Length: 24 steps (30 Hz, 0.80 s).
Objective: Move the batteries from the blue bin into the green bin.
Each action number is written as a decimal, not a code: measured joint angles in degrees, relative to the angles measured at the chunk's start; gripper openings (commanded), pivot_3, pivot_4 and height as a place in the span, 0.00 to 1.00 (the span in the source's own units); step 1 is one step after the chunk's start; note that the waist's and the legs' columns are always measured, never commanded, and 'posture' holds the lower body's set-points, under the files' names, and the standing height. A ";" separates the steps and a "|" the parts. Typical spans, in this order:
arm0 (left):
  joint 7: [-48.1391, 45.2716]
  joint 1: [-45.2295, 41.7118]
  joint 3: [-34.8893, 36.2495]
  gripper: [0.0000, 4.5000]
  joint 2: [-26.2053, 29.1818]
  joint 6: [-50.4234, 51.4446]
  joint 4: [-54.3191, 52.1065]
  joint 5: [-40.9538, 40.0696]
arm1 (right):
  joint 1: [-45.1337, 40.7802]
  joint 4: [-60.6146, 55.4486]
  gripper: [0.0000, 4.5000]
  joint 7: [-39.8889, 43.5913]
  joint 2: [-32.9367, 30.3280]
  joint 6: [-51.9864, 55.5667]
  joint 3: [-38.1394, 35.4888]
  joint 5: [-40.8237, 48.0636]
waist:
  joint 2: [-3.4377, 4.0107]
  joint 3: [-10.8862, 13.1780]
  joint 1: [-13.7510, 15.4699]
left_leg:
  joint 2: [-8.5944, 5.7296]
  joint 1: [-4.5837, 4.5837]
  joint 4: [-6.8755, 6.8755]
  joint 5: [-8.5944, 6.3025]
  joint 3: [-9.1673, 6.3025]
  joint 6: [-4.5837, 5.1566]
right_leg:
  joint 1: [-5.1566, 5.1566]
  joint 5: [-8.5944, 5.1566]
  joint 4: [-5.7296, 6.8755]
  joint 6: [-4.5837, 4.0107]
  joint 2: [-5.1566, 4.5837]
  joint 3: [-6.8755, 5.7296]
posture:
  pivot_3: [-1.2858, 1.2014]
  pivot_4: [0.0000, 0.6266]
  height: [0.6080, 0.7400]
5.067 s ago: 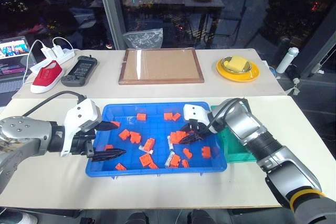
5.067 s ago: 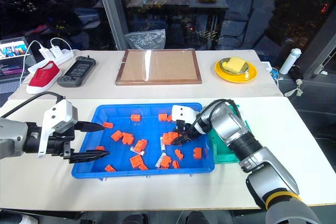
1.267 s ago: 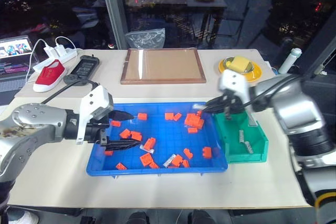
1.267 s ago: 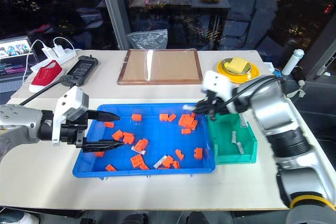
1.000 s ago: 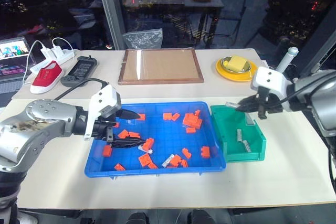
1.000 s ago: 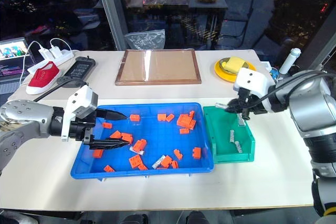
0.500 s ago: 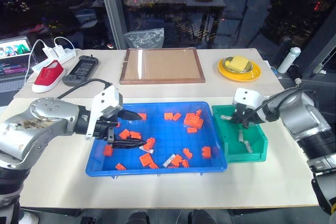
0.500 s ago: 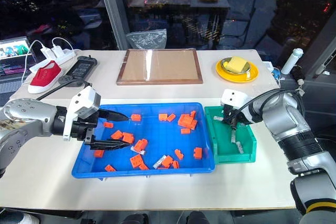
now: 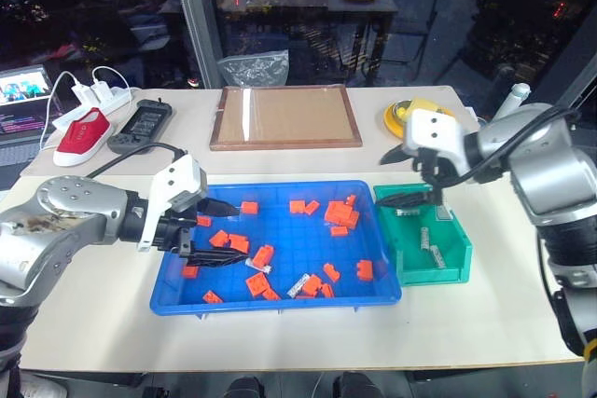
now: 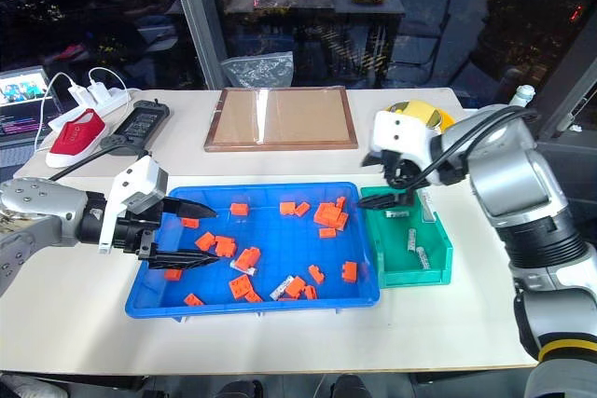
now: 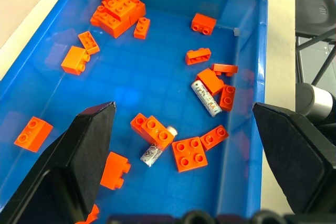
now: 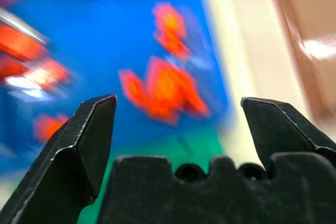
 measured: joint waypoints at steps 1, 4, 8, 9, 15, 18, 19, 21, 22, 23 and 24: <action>-0.45 0.00 -0.05 1.00 0.55 -0.21 0.16 0.43 | 0.37 -1.75 1.00 0.49 0.62 0.43 1.90 0.35 | 0.00 0.00 0.02 | 0.00 0.01 0.01 0.00 0.00 0.00 | 0.01 0.00 0.00 0.00 0.00 0.00 | 0.52 0.24 1.00; -1.24 1.15 -0.75 1.00 2.69 -1.77 0.39 2.98 | 2.05 -3.40 1.00 0.65 3.28 0.39 7.57 -1.21 | 0.00 -0.01 -0.12 | 0.01 0.05 0.01 0.00 0.01 0.00 | 0.00 0.00 0.04 0.00 0.01 0.00 | 0.52 0.24 1.00; -2.22 3.85 -1.74 1.00 3.30 -2.78 0.96 4.85 | 2.74 -1.97 1.00 -1.78 9.79 -1.03 14.73 -4.34 | 0.00 0.00 -0.26 | 0.05 0.03 0.05 0.00 0.02 0.00 | -0.12 0.00 0.28 -0.01 0.06 0.01 | 0.52 0.24 1.00; -2.33 4.18 -1.71 1.00 3.38 -2.78 0.96 4.86 | 2.57 -1.30 1.00 -2.46 10.99 -1.50 15.83 -5.30 | 0.00 0.00 -0.16 | 0.04 0.03 0.06 0.00 0.01 0.00 | -0.11 0.00 0.29 0.00 0.05 0.00 | 0.52 0.24 1.00; -2.18 6.41 -0.41 1.00 3.92 -2.60 -0.03 4.77 | 2.11 0.36 1.00 -4.20 13.92 -1.79 18.96 -8.04 | -0.01 0.00 0.19 | 0.03 0.00 0.08 0.00 0.00 0.00 | -0.08 0.00 0.29 0.00 0.02 -0.02 | 0.52 0.24 1.00; -1.98 7.74 1.28 1.00 4.00 -2.29 -1.31 4.43 | 2.30 1.80 1.00 -4.65 15.53 -2.31 20.27 -9.03 | -0.01 0.00 0.05 | 0.03 0.05 0.08 0.00 0.00 0.00 | -0.09 0.00 0.29 0.00 0.03 -0.02 | 0.52 0.24 1.00; -1.91 8.29 1.55 1.00 4.15 -2.18 -1.63 4.42 | 2.39 2.41 1.00 -5.05 15.95 -2.47 20.92 -9.73 | 0.00 0.00 -0.09 | 0.05 0.07 0.07 0.00 0.01 0.00 | -0.09 0.00 0.31 -0.01 0.04 -0.02 | 0.52 0.24 1.00; -1.87 9.40 1.96 1.00 4.45 -2.03 -2.11 4.42 | 2.76 3.97 1.00 -5.66 16.87 -2.51 21.84 -10.35 | -0.01 0.00 -0.22 | 0.09 0.08 0.06 0.00 0.01 0.00 | -0.10 0.00 0.32 -0.01 0.09 -0.02 | 0.52 0.24 1.00; -1.81 9.98 2.42 1.00 4.48 -1.89 -2.44 4.42 | 2.95 4.79 1.00 -6.06 17.57 -2.51 22.06 -10.75 | 0.00 0.00 -0.25 | 0.11 0.08 0.06 0.00 0.01 0.00 | -0.10 0.00 0.32 -0.01 0.11 -0.02 | 0.52 0.24 1.00; -1.74 10.17 2.71 1.00 4.48 -1.65 -2.73 4.39 | 3.06 5.36 1.00 -6.36 18.03 -2.52 22.26 -11.04 | -0.01 0.00 -0.22 | 0.11 0.07 0.07 0.00 0.01 0.00 | -0.10 0.00 0.33 -0.01 0.11 -0.02 | 0.52 0.24 1.00; -1.67 10.21 3.05 1.00 4.49 -1.49 -3.01 4.32 | 3.09 5.82 1.00 -6.72 18.45 -2.64 22.34 -11.53 | -0.01 0.00 -0.16 | 0.11 0.07 0.07 0.00 0.01 0.00 | -0.10 0.00 0.32 -0.01 0.11 -0.02 | 0.52 0.24 1.00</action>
